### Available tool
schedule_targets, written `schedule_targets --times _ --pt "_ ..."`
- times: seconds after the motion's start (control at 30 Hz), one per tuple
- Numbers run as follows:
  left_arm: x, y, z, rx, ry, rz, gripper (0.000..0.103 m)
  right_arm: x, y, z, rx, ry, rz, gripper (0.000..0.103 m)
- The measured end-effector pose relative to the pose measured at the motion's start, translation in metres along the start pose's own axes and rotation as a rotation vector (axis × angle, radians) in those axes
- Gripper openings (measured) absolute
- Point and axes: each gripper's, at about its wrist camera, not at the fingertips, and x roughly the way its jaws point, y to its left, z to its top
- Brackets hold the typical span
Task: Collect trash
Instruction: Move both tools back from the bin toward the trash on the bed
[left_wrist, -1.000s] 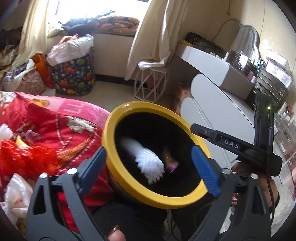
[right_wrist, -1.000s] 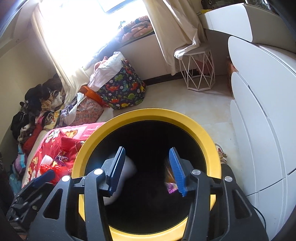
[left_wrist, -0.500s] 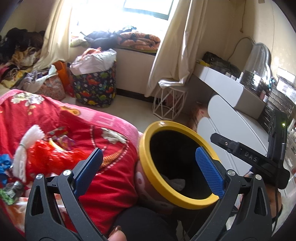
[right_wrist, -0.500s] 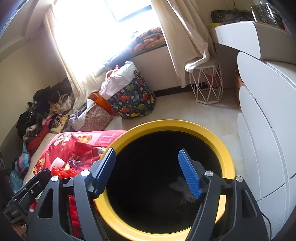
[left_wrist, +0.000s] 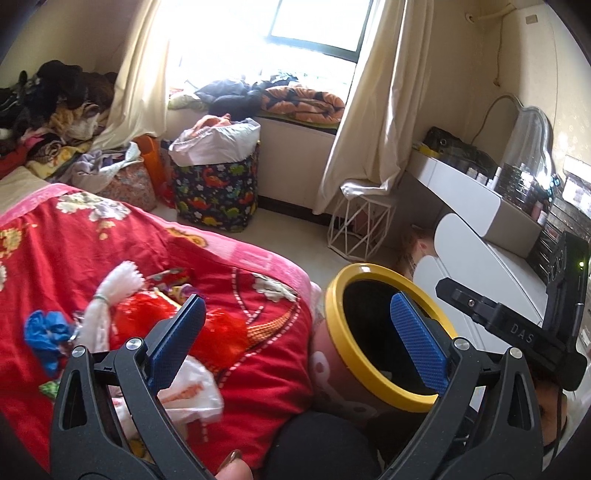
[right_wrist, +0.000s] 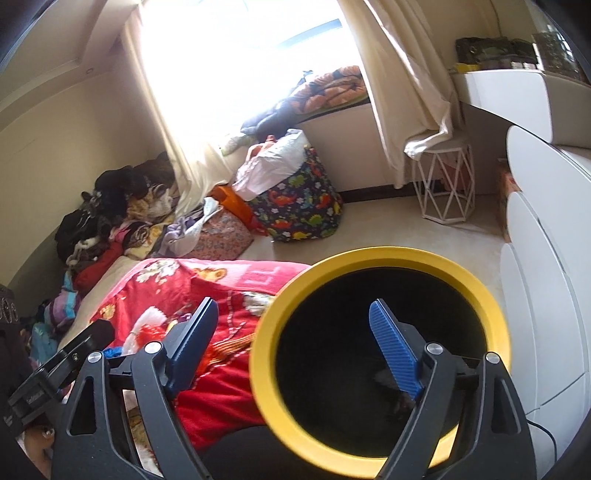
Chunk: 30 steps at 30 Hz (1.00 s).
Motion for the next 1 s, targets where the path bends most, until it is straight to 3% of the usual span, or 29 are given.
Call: schedule_targets --times 1.0 --pt "-0.053 0.092 -0.003 -0.119 -0.062 0.151 0.092 0.022 0.110 -0.038 -0.166 0.119 0.133 0.091"
